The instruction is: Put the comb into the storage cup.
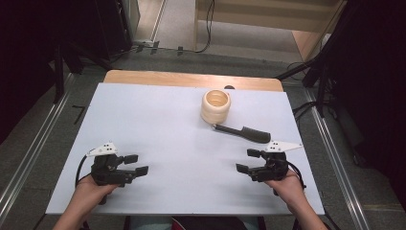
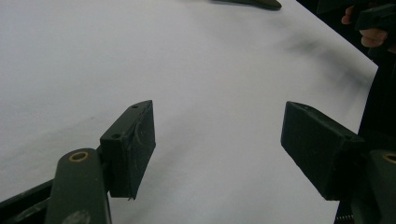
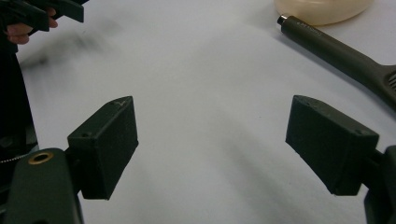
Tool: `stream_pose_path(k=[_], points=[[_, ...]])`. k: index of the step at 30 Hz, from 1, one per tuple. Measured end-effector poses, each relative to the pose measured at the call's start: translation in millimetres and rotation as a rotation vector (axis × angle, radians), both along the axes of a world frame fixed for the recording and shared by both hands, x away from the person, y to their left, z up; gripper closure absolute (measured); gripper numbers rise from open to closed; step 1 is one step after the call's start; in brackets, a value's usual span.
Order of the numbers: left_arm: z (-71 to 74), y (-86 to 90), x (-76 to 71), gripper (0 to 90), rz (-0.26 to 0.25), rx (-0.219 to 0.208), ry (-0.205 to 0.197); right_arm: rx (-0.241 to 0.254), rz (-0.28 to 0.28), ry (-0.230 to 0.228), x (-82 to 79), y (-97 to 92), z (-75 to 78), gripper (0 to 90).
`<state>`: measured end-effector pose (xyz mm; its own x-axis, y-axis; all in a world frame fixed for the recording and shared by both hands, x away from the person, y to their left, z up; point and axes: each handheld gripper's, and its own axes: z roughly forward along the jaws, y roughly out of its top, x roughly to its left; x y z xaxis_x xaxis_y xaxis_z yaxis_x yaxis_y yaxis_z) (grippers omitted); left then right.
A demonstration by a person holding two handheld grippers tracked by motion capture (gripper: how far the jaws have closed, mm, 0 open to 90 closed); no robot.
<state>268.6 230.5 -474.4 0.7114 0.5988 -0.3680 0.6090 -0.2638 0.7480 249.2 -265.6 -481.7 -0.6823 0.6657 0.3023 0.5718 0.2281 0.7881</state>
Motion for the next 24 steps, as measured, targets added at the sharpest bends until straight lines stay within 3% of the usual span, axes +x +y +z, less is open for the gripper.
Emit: stream_pose_path(k=[6,24], points=[[0.3,0.6,0.2,27.1,0.004,0.001,0.004,0.004,-0.013,0.005,1.2,-1.4,0.9,14.9],[1.1,0.6,0.7,27.2,0.011,0.003,-0.005,-0.007,-0.129,-0.012,13.2,-6.6,5.4,14.9]])
